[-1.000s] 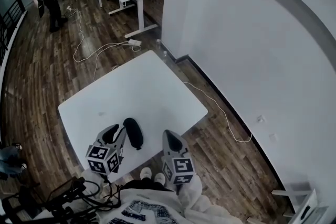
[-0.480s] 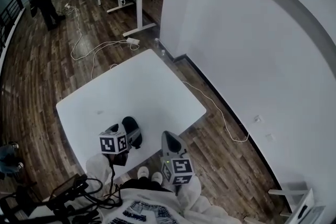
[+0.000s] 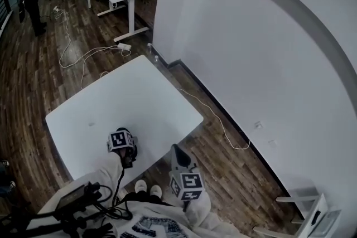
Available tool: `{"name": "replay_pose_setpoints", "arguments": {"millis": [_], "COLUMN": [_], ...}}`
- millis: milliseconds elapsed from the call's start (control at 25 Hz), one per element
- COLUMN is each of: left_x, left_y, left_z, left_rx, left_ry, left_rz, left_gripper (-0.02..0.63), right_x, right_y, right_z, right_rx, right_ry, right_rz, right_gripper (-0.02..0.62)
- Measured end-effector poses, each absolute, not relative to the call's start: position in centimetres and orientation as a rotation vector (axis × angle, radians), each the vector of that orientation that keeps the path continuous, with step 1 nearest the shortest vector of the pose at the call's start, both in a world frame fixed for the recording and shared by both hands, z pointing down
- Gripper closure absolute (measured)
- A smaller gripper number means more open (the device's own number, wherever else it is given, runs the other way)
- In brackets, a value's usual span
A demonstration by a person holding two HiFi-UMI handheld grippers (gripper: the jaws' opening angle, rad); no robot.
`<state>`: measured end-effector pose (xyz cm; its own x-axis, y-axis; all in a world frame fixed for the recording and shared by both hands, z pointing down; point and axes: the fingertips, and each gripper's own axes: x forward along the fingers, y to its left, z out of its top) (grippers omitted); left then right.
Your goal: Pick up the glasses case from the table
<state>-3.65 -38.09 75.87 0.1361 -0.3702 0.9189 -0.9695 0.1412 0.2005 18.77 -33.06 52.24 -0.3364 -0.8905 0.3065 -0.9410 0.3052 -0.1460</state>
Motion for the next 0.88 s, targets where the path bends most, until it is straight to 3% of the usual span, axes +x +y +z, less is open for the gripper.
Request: {"name": "replay_pose_setpoints", "arguments": {"millis": [440,480,560,880], "left_x": [-2.5,-2.4,-2.4,-2.9], "left_y": [-38.4,-38.4,-38.5,-39.3], "left_z": [78.2,78.2,78.1,75.8], "left_rx": [1.336,1.341,1.351,1.474], "left_ry": [-1.386,-1.381,-1.364,-1.377], "left_rz": [0.8,0.809,0.831,0.861], "left_gripper": [0.117,0.123,0.201,0.229], "right_x": [22.1,22.3,22.4,21.4], "right_y": [-32.5,-32.5,-32.6,-32.7], "right_z": [52.1,52.2,52.3,53.0], "right_rx": [1.781,1.786,1.788,1.764], "right_ry": [-2.338,-2.335,-2.336,-2.36], "right_rz": [0.448,0.453,0.459,0.489], "right_gripper": [0.589,0.589,0.589,0.589]}}
